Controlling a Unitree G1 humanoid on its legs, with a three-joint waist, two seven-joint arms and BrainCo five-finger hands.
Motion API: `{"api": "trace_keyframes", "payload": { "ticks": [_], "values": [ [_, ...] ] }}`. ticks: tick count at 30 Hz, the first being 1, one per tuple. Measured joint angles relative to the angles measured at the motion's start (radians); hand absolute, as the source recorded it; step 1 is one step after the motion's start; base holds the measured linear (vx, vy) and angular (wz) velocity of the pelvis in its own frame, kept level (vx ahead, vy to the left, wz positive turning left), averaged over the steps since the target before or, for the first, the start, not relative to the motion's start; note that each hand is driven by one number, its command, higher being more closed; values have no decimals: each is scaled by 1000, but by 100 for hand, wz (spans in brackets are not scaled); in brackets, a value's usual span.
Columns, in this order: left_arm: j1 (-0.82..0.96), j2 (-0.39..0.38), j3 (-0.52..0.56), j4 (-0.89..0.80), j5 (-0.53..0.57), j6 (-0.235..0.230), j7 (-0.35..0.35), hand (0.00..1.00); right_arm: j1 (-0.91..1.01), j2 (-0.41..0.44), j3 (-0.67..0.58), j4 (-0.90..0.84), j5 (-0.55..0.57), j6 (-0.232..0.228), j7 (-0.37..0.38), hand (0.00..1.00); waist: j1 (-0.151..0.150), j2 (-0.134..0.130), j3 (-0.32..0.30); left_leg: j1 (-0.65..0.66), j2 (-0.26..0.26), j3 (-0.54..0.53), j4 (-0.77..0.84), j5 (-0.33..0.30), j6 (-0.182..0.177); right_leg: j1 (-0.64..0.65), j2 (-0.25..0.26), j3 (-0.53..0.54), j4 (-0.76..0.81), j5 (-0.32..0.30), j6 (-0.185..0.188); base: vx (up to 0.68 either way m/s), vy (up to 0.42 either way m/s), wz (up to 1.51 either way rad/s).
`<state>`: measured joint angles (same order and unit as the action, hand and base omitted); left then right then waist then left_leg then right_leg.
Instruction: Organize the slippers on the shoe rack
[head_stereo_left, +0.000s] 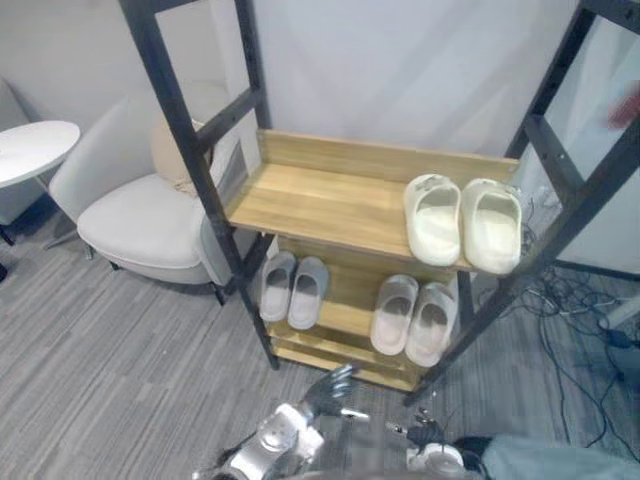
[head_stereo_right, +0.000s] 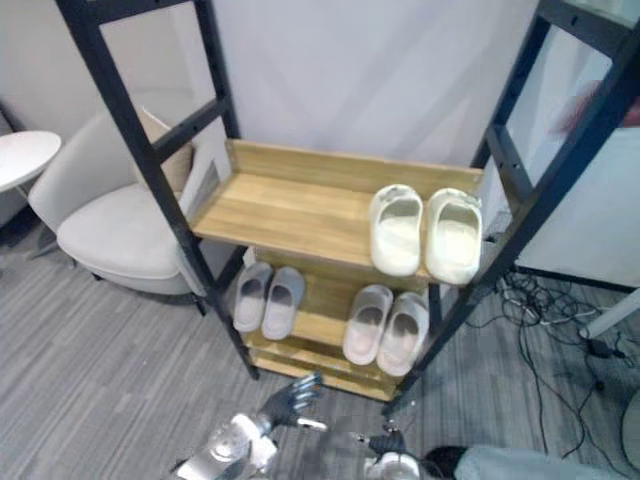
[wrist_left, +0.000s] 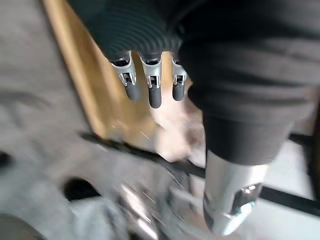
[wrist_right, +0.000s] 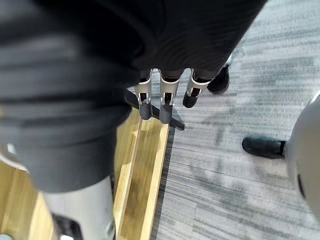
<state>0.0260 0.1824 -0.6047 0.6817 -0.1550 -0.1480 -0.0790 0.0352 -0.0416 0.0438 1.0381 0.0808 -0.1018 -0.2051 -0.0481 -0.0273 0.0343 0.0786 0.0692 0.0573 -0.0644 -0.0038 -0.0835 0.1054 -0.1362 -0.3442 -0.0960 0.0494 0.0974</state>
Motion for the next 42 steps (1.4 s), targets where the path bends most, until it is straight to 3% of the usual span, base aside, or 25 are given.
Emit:
{"api": "trace_keyframes", "payload": {
  "ticks": [7, 12, 26, 42],
  "values": [
    [0, -16, 122, 263, 182, 2, 96, 0, 12, -3, -1, 8, 0, -7, -1, 0, 0, -10, 0, 17, -1, 9, -1, -2, -1, 11, -1, 10, 0, 0, 0, -14, 5, -4],
    [8, -40, 220, 353, 234, 5, 132, 0, 14, -9, -3, 43, 0, -13, -1, 0, 1, -10, 5, 29, -1, 15, 0, -6, -3, 20, -1, 21, 0, -4, 3, -33, 3, -4],
    [5, -86, 351, 412, 317, 8, 189, 0, 23, -9, -40, 48, -1, -17, -1, 0, 2, 3, 5, 32, -1, 17, 0, -9, -5, 21, 0, 28, 6, -6, 4, -2, 0, 0],
    [2, -89, 350, 419, 330, 5, 191, 0, 23, -8, -41, 51, -3, -26, -2, 0, 2, 10, 8, 45, 0, 17, -3, -9, -6, 33, 0, 28, 1, -14, 10, -21, 0, 0]
  ]
}}
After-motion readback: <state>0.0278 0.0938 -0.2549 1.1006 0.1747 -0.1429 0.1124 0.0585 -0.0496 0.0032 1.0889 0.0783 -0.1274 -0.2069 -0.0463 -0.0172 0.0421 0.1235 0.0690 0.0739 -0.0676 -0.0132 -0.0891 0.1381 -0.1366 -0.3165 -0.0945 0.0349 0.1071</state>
